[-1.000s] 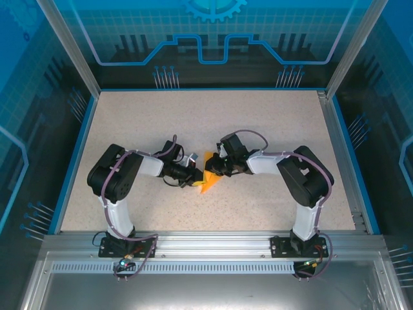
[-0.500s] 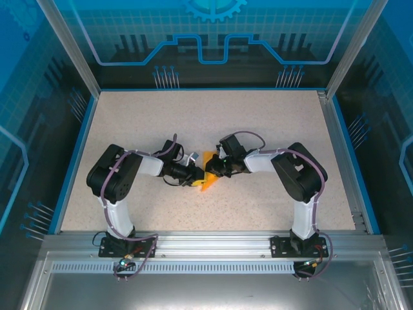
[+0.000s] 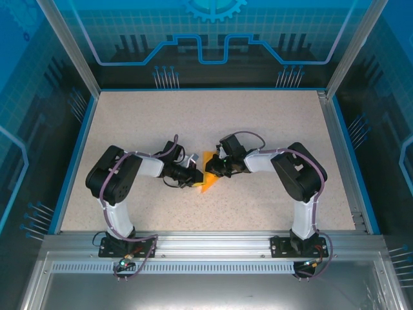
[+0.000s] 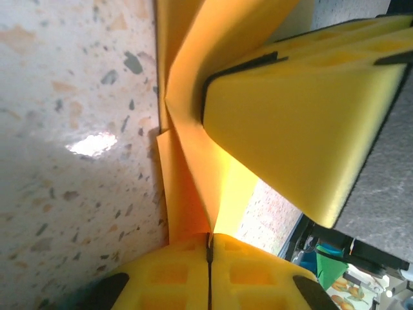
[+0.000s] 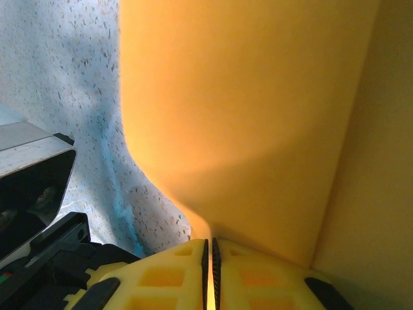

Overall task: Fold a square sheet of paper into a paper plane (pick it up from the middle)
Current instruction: Fourth fold the wing at the center of the table.

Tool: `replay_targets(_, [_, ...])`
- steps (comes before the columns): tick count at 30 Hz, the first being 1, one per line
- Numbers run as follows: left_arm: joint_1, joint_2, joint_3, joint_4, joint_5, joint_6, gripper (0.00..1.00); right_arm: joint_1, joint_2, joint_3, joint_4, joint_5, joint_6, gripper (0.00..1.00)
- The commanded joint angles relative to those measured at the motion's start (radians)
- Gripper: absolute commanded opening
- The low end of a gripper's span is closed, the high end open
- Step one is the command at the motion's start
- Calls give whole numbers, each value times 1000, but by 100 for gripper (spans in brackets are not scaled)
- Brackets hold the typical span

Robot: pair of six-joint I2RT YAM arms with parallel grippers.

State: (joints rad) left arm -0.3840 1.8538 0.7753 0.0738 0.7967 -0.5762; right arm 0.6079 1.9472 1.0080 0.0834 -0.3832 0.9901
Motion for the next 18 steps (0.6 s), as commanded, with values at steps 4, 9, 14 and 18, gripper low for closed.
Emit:
replay_targets(4, [-26, -10, -25, -141, -45, 17, 12, -8, 49, -7, -63, 23, -26, 13])
replay_targets(9, [-40, -37, -38, -132, -28, 9, 16, -8, 51, -17, -70, 28, -31, 13])
replay_targets(14, [-45, -51, -37, -142, -36, 6, 13, -8, 52, -17, -76, 29, -39, 13])
replay_targets(18, [-50, -43, -36, -156, -38, 7, 8, -8, 53, -14, -92, 35, -47, 13])
